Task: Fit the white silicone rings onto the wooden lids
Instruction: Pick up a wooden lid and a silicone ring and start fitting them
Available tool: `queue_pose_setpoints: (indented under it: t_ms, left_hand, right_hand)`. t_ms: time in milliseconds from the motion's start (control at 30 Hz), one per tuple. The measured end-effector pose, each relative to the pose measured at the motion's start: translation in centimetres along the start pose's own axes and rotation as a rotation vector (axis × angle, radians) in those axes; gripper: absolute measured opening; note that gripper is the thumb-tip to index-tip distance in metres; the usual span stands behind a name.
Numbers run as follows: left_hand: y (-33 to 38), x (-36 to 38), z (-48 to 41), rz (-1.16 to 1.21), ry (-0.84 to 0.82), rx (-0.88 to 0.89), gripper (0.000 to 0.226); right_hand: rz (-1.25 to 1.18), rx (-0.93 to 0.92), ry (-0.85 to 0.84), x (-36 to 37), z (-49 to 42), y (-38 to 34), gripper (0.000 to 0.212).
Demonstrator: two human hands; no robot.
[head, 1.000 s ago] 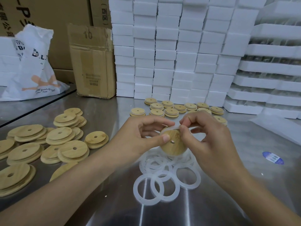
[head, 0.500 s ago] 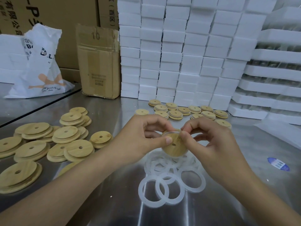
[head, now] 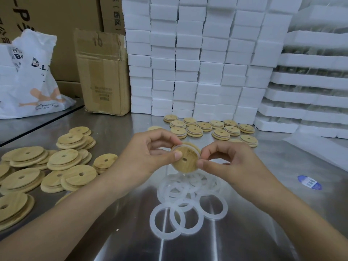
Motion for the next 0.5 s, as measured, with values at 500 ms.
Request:
queue_pose_setpoints:
  t_ms: [500]
  left_hand:
    - [-1.3, 1.3, 0.6, 0.236, 0.090, -0.225, 0.035]
  right_hand:
    - [-0.057, -0.048, 0.018, 1.1, -0.3, 0.8, 0.062]
Point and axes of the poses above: each hand's wrist, its own z-axis away from the middle knuckle, its own x-axis out of the palm, y = z × x, the point moved 3 cm from there along -z, towards the middle knuckle, and after that the axes turned 10 degrees about x, right-handed, at the moved point
